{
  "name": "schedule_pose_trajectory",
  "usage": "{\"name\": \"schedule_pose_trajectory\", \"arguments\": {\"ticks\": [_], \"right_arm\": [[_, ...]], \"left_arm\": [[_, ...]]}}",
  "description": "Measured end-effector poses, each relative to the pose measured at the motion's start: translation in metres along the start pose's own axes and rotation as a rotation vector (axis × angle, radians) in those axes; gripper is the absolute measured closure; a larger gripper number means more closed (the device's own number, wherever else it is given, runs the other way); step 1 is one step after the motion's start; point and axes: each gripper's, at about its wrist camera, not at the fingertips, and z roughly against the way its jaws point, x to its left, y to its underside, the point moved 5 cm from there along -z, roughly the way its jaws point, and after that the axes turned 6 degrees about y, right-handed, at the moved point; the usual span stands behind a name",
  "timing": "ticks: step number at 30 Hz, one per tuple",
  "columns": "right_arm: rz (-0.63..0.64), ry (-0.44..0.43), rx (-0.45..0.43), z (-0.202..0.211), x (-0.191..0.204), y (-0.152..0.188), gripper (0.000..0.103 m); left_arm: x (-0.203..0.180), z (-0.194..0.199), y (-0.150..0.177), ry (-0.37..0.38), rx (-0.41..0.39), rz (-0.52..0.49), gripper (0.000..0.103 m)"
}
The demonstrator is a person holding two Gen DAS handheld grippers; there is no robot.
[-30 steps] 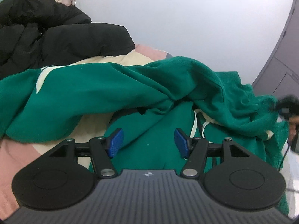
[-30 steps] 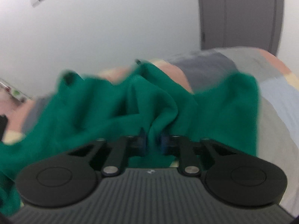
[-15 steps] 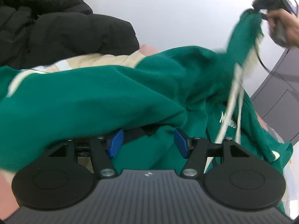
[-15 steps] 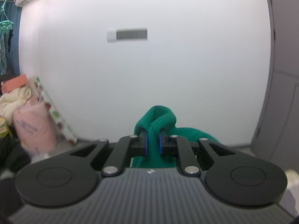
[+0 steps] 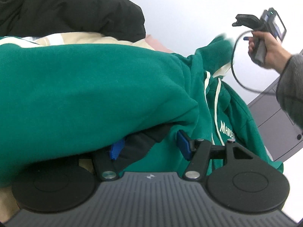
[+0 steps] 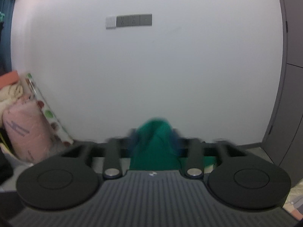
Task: Fold large clothes
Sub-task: 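Lower the hoodie onto the bed and open both grippers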
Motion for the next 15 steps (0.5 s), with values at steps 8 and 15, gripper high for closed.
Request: {"name": "schedule_pose_trajectory", "arguments": {"ticks": [8, 15], "right_arm": [[-0.001, -0.079, 0.094, 0.084, -0.036, 0.022, 0.033], [-0.073, -0.161, 0.272, 0.220, -0.094, 0.096, 0.033]], "left_arm": [[-0.011, 0.024, 0.002, -0.033, 0.008, -0.067, 0.037], [-0.024, 0.067, 0.034, -0.017, 0.043, -0.115, 0.037]]}}
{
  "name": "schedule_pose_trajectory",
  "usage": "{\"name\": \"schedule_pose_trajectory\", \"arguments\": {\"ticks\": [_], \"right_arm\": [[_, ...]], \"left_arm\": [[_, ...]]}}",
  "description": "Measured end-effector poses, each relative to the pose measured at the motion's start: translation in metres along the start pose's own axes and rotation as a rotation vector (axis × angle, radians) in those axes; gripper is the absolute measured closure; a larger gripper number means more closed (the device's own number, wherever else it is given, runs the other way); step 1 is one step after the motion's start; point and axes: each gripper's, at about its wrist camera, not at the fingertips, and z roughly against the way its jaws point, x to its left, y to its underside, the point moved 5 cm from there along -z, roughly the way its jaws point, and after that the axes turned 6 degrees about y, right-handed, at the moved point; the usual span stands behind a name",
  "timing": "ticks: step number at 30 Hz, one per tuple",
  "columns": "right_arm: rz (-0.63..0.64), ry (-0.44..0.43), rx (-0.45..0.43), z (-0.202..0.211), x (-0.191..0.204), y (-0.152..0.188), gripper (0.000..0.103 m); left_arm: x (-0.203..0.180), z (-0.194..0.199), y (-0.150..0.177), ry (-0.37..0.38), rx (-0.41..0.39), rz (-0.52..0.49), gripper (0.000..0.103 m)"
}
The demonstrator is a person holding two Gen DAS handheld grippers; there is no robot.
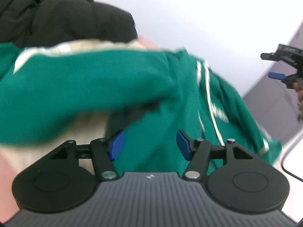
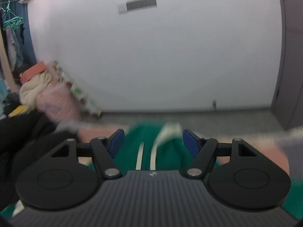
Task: Fold large clothes
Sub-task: 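Lower the hoodie onto the bed and open both grippers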
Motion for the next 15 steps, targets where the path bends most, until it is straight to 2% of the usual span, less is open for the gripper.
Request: {"name": "schedule_pose_trajectory", "arguments": {"ticks": [2, 4, 7, 11, 15], "right_arm": [[-0.046, -0.022, 0.037, 0.037, -0.011, 0.028, 0.033], [-0.079, -0.071, 0.060, 0.066, -0.019, 0.051, 0.033], [-0.078, -0.108, 0.088, 0.104, -0.019, 0.083, 0.033], [-0.004, -0.174, 0.095, 0.141, 0.001, 0.125, 0.033], [0.069, -0.261, 0.126, 0.163, 0.021, 0.166, 0.033]], "left_arm": [[-0.010, 0.014, 0.015, -0.010, 0.029, -0.055, 0.037], [-0.020, 0.031, 0.021, -0.020, 0.025, -0.093, 0.037], [-0.027, 0.049, 0.029, -0.010, 0.039, -0.067, 0.037], [-0.032, 0.071, 0.052, -0.045, 0.077, -0.046, 0.037], [-0.028, 0.103, 0.070, -0.067, 0.050, -0.007, 0.037]]}}
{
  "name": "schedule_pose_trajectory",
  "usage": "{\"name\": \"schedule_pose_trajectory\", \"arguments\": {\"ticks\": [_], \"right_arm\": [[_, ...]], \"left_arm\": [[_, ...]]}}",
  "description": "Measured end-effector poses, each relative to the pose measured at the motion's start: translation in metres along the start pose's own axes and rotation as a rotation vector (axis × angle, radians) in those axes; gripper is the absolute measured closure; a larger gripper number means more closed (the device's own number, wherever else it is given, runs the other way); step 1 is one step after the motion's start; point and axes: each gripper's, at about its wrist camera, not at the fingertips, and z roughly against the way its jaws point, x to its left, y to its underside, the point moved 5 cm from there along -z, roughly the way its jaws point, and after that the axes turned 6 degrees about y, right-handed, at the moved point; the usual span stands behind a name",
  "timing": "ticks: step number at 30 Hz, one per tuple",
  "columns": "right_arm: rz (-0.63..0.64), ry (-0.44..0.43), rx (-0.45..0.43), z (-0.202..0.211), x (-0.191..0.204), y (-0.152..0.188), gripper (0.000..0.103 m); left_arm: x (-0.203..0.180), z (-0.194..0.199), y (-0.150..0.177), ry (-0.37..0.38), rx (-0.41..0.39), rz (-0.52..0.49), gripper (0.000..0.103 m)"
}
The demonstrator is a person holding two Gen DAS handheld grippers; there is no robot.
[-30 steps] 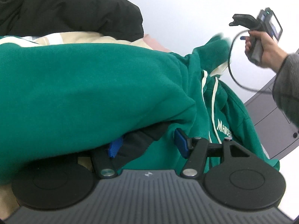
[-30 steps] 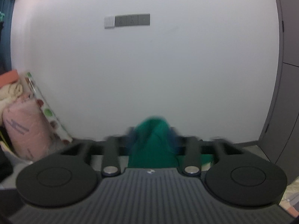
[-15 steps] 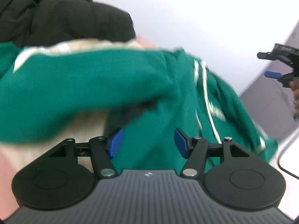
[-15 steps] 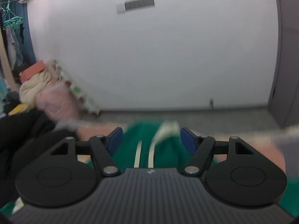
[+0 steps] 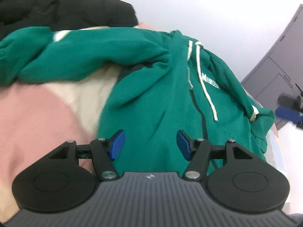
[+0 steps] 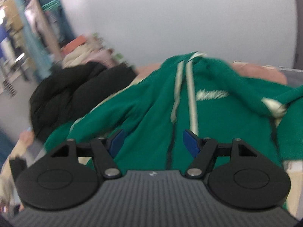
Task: Fold large clothes
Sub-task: 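Lower the hoodie onto the bed and open both grippers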
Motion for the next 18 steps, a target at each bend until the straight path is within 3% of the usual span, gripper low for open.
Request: {"name": "schedule_pose_trajectory", "arguments": {"ticks": [5, 10, 18], "right_arm": [[0.090, -0.092, 0.067, -0.007, 0.039, 0.052, 0.033], [0.160, -0.175, 0.168, -0.028, 0.070, 0.100, 0.034], [0.242, -0.306, 0.154, -0.058, 0.100, 0.125, 0.034]], "left_arm": [[0.022, 0.031, 0.002, -0.026, -0.047, 0.103, 0.037], [0.039, 0.027, 0.000, -0.048, -0.036, 0.176, 0.037], [0.051, 0.015, -0.002, -0.075, -0.023, 0.223, 0.037]]}}
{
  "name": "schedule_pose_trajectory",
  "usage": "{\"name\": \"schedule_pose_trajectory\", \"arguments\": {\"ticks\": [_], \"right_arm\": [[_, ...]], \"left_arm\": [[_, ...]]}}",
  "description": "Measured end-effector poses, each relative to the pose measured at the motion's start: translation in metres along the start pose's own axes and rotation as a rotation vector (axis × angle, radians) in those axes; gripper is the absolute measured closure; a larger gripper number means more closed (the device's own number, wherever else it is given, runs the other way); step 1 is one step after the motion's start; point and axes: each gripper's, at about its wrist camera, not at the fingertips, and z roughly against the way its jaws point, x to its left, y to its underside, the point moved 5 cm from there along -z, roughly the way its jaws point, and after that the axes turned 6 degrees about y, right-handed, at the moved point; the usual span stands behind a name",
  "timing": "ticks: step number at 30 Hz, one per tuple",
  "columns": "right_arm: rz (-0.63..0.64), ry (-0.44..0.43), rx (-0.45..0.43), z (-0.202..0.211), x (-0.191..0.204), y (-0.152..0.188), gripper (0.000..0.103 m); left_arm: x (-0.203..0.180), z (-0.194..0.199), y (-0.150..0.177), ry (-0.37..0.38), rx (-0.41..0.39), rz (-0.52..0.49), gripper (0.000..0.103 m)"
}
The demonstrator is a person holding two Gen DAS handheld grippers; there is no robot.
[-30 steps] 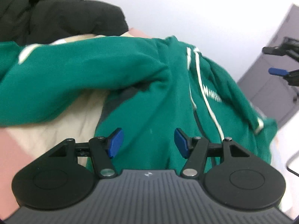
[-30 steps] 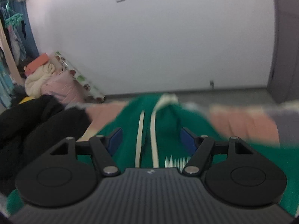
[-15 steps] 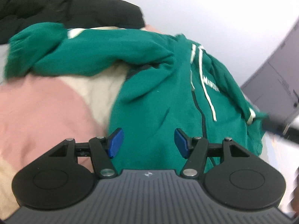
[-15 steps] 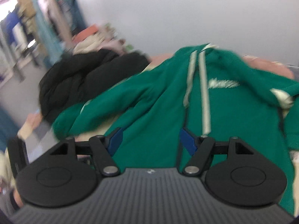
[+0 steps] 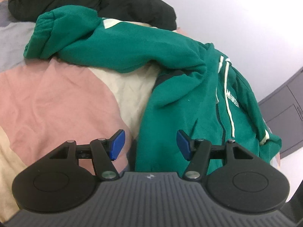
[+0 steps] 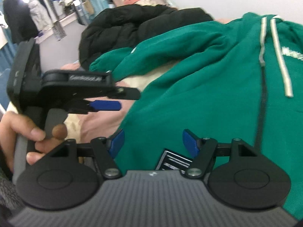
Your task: Fold large clothes
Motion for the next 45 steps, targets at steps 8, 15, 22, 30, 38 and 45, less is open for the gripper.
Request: {"name": "schedule_pose_trajectory", "arguments": {"ticks": [8, 15, 22, 30, 38, 45], "right_arm": [[0.296, 0.066, 0.018, -0.025, 0.022, 0.015, 0.045], [0.148, 0.010, 0.011, -0.013, -0.009, 0.002, 0.094], [-0.182, -0.043, -0.048, 0.009, -0.070, -0.013, 0.095], [-0.399, -0.045, -0.069, 0.004, -0.108, -0.006, 0.095], [-0.461, -0.072, -0.066, 0.008, -0.107, 0.002, 0.092], [-0.439, -0.015, -0.095, 0.029, -0.103, 0.008, 0.091]], "left_arm": [[0.009, 0.001, -0.009, -0.012, -0.042, 0.060, 0.037], [0.002, 0.001, -0.014, 0.062, -0.068, 0.098, 0.037], [-0.005, -0.002, -0.013, 0.173, -0.043, 0.124, 0.037], [-0.033, -0.040, 0.012, 0.289, 0.098, 0.064, 0.037], [-0.044, -0.045, 0.016, 0.207, 0.054, -0.098, 0.037], [-0.060, -0.056, 0.023, 0.168, 0.051, -0.262, 0.039]]}}
